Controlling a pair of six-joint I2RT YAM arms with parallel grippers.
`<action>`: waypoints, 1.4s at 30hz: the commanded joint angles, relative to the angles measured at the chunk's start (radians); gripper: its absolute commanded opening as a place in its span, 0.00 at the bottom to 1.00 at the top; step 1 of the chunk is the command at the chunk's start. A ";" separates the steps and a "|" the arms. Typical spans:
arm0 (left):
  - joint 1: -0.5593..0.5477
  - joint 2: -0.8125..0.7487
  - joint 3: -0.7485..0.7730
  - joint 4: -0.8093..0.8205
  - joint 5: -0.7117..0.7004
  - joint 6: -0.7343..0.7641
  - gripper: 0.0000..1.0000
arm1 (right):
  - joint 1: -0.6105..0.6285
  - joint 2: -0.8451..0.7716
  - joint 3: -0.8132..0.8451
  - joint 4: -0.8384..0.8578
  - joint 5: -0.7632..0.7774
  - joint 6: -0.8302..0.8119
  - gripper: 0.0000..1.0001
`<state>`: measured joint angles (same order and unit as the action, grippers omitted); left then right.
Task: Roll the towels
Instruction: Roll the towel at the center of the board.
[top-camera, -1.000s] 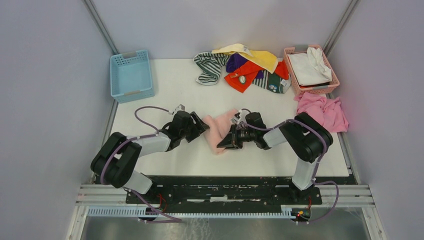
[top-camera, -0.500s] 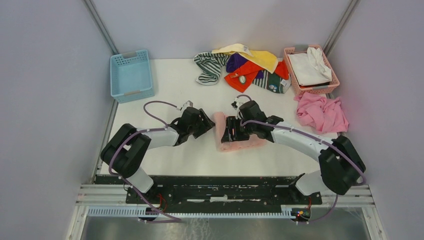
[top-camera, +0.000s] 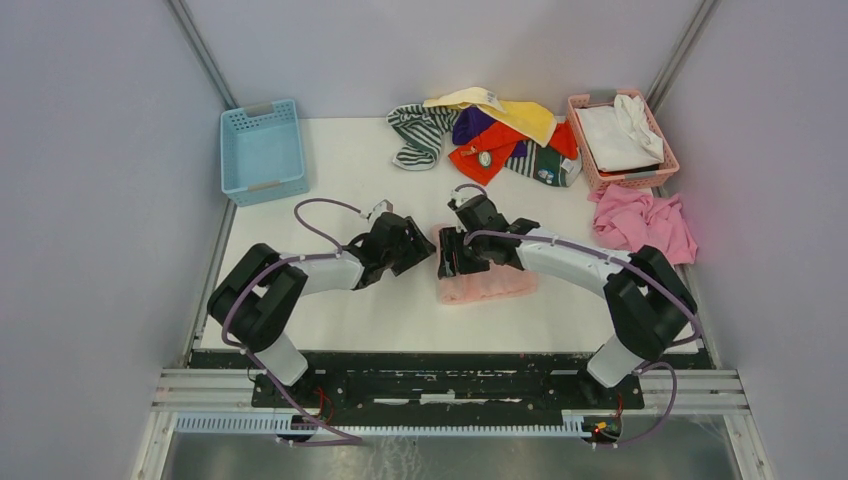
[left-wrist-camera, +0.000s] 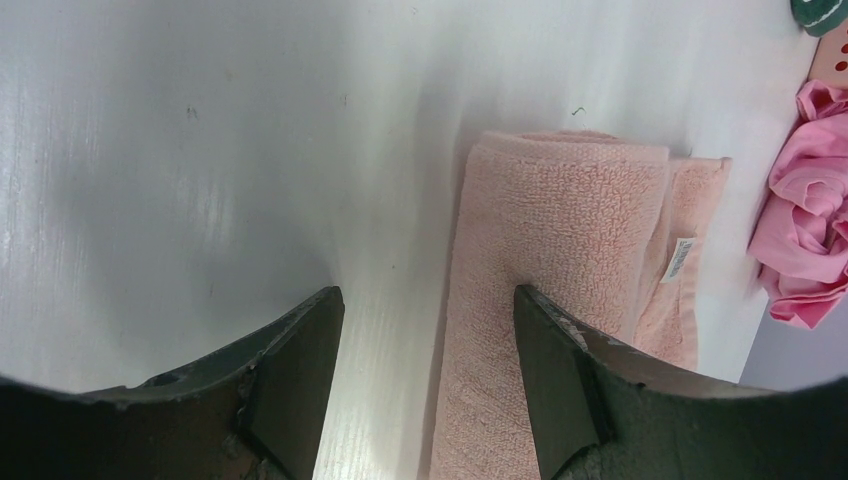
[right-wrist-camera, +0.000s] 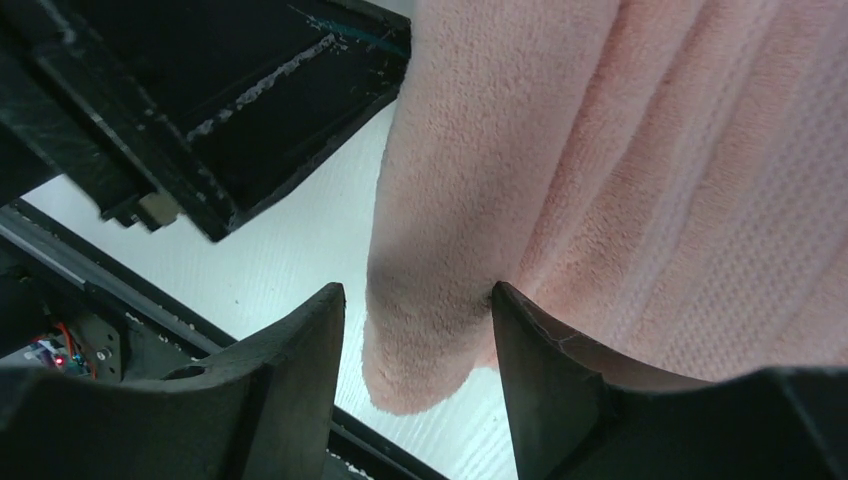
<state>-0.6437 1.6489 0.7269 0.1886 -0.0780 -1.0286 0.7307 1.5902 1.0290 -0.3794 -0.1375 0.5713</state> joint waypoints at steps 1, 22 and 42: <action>-0.017 0.040 -0.011 -0.122 -0.017 0.017 0.72 | 0.024 0.076 0.045 0.072 -0.005 0.019 0.62; 0.036 -0.570 -0.289 -0.264 -0.105 -0.070 0.83 | 0.018 0.225 -0.109 0.670 -0.576 0.224 0.01; 0.044 -0.295 -0.194 0.024 0.218 0.070 0.84 | -0.044 0.250 -0.363 0.766 -0.534 0.324 0.02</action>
<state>-0.6014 1.3022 0.4812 0.0666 0.0494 -1.0149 0.6922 1.8095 0.6933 0.4480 -0.7006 0.9089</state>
